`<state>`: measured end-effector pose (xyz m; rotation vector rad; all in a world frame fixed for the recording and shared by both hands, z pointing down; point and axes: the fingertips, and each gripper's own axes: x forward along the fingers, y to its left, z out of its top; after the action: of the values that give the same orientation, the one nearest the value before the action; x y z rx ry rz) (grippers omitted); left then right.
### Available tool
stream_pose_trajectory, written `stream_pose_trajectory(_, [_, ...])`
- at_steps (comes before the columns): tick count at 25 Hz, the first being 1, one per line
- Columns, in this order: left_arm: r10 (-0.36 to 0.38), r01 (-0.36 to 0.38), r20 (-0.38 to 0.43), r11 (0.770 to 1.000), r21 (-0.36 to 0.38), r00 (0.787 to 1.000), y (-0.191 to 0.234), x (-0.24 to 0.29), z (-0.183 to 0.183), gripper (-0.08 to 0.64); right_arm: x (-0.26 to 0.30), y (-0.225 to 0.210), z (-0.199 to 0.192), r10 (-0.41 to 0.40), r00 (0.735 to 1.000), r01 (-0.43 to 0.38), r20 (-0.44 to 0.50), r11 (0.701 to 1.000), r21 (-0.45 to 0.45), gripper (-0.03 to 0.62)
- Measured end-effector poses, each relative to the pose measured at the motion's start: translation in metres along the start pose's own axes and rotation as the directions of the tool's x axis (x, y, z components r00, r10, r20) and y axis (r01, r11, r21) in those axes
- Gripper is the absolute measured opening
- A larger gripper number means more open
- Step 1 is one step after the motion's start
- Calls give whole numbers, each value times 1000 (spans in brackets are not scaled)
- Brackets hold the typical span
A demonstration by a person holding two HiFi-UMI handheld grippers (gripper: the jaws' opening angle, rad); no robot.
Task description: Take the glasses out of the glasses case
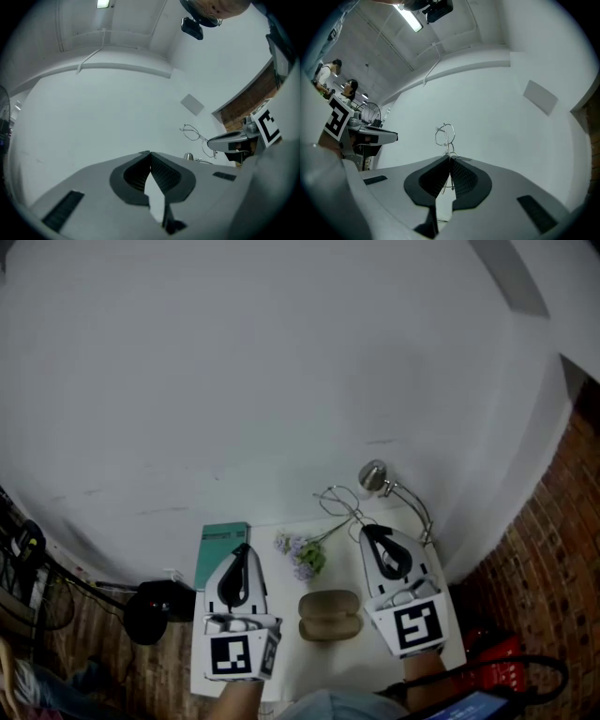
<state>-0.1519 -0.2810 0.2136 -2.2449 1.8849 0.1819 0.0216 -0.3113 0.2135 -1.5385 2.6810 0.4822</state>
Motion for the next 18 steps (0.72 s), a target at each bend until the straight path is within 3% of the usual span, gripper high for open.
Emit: stream_pose_trajectory(18, [2,-2,12,1000,-4,1000,-6,-8,7,6,-14,-2,16,-30,999,30,37,1000,-2,25])
